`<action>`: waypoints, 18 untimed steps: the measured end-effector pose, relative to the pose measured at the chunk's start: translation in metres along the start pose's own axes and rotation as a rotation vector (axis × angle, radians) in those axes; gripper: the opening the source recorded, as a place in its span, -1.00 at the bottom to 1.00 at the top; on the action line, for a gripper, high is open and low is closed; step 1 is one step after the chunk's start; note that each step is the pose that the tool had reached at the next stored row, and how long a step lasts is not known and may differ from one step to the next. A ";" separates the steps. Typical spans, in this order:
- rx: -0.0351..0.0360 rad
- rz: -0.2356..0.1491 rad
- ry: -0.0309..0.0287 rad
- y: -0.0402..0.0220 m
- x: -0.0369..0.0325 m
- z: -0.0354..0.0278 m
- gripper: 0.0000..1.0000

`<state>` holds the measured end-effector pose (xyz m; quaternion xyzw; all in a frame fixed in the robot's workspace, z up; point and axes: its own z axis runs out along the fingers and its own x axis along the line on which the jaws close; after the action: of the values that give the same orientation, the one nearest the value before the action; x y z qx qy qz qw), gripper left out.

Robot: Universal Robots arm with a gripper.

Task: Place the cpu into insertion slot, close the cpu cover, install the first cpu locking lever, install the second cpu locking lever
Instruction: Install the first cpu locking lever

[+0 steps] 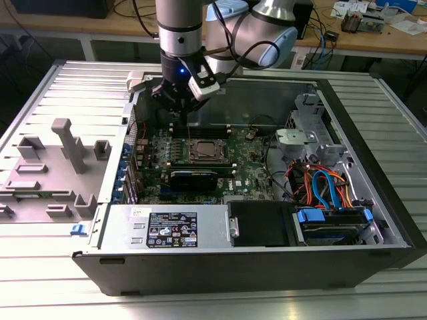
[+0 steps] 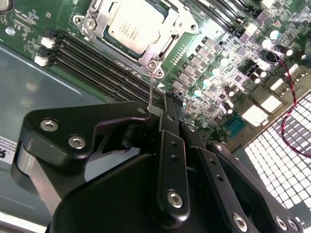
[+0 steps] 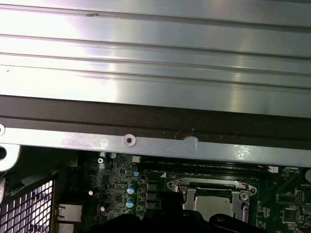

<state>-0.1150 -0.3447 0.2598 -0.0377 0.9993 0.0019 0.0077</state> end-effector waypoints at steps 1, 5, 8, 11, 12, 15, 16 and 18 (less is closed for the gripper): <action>0.0000 0.000 0.0000 -0.0002 -0.0020 0.0000 -0.79; 0.0000 0.000 0.0000 -0.0005 -0.0067 0.0001 -0.79; 0.0000 0.000 0.0000 -0.0008 -0.0099 0.0002 -0.79; 0.0000 0.000 0.0000 -0.0009 -0.0118 0.0003 -0.79; 0.0000 0.000 0.0000 -0.0009 -0.0124 0.0003 -0.79; 0.0001 0.000 0.0000 -0.0011 -0.0141 0.0004 -0.79; 0.0002 0.000 0.0001 -0.0011 -0.0147 0.0005 -0.79; 0.0001 0.000 0.0000 -0.0012 -0.0160 0.0007 -0.79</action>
<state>-0.0989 -0.3447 0.2594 -0.0377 0.9993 0.0019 0.0077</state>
